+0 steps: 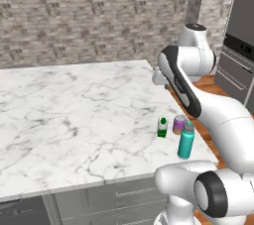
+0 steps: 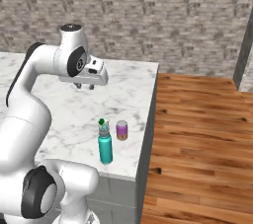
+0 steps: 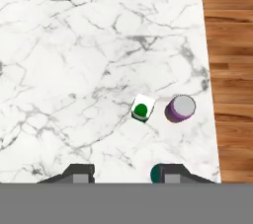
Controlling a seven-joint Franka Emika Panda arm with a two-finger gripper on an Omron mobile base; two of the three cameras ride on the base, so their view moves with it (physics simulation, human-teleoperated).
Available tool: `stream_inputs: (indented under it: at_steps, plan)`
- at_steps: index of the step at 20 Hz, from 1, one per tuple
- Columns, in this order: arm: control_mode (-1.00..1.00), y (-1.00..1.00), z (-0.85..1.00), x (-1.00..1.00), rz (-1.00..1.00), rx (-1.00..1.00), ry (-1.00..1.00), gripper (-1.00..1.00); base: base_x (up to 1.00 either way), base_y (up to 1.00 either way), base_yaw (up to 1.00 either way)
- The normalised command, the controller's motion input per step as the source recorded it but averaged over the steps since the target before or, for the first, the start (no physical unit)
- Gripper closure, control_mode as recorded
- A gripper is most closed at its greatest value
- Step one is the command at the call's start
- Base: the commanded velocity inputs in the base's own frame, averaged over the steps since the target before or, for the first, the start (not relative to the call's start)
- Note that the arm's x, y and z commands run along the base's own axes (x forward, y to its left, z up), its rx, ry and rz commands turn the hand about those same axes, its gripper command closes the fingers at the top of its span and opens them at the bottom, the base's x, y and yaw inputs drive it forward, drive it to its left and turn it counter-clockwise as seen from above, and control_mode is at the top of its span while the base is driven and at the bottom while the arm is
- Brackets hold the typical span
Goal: Pick the water bottle, can, milk from the counter and place them in the open cabinet.
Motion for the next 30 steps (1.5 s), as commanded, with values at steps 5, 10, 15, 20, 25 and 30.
stream_inputs:
  at_steps: [5, 10, 15, 20, 25, 30]
  plan:
    - [-1.00, -0.02, -0.23, -0.09, -0.02, 0.00, 0.00, -1.00, 0.00, 0.00, 0.00]
    - [-1.00, -0.42, -0.46, -0.48, 0.00, 0.00, -0.04, -1.00, 0.00, 0.00, 0.00]
    - [-1.00, -0.87, -0.30, -0.23, 0.05, 0.00, -0.07, -1.00, 0.00, 0.00, 0.00]
    - [-1.00, -0.70, -0.05, 0.00, 0.31, 0.00, -0.09, -1.00, 0.00, 0.00, 0.00]
    - [-1.00, -0.15, 0.00, 0.00, 0.36, 0.02, -0.09, -1.00, 0.00, 0.00, 0.00]
    - [-1.00, -0.16, 0.00, 0.00, 0.27, 0.07, -0.18, -1.00, 0.00, 0.00, 0.00]
